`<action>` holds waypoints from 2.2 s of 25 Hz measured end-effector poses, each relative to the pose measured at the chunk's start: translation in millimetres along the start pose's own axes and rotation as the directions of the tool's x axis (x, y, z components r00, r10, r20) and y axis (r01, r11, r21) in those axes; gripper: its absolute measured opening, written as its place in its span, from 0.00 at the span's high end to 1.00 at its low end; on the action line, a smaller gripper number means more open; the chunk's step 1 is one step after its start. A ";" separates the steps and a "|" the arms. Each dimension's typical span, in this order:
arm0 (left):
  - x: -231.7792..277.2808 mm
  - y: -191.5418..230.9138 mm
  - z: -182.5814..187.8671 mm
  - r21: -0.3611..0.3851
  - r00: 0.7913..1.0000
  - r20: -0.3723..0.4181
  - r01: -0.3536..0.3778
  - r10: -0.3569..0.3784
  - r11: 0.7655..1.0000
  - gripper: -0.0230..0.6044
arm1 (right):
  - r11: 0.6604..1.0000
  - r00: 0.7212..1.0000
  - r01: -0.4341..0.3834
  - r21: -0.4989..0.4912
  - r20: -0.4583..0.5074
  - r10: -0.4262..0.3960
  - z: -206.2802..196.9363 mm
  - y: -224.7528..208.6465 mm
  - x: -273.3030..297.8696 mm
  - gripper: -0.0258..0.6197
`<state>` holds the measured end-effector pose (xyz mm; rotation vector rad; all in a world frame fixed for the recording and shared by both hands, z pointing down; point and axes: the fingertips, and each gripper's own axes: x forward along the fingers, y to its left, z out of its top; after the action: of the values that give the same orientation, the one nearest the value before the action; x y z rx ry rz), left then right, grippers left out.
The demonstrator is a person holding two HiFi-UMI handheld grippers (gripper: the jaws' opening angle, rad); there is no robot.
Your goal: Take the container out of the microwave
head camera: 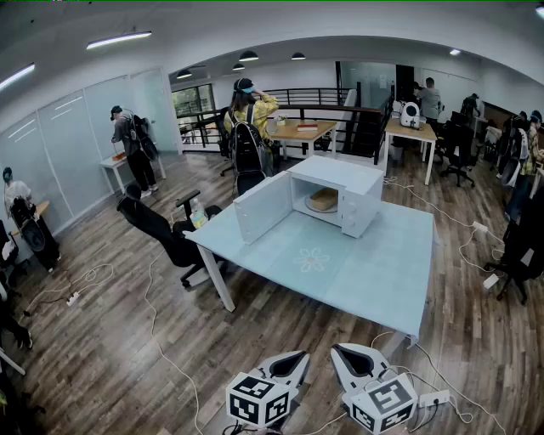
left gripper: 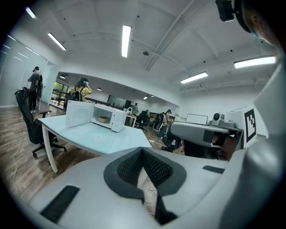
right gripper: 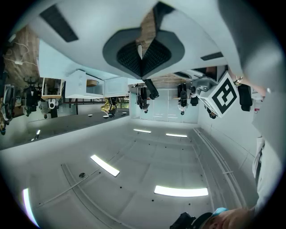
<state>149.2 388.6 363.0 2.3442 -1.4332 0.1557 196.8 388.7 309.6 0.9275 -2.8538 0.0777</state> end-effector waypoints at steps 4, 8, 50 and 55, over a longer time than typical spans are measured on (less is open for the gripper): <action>-9.5 -1.3 -0.6 0.011 1.000 0.015 -0.012 0.012 1.000 0.94 | 1.000 1.000 0.011 0.010 0.003 -0.011 -5.2 2.4 -5.2 0.95; -13.3 -1.2 0.9 0.005 0.999 0.040 -0.030 0.030 1.000 0.94 | 1.000 1.000 0.000 0.008 0.000 0.000 -9.6 6.7 -6.6 0.95; 50.9 192.1 60.6 0.012 0.994 -0.007 0.107 -0.107 0.994 0.94 | 0.989 0.995 0.085 0.118 -0.065 -0.078 -6.6 -31.2 213.6 0.95; 67.2 222.3 59.1 -0.031 0.992 -0.027 0.119 -0.120 0.992 0.94 | 0.986 0.992 0.094 0.135 -0.101 -0.080 -18.1 -36.8 239.6 0.95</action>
<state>-20.0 220.6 387.4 2.3861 -1.2691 0.1334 28.9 221.4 363.2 1.0436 -2.7447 0.3070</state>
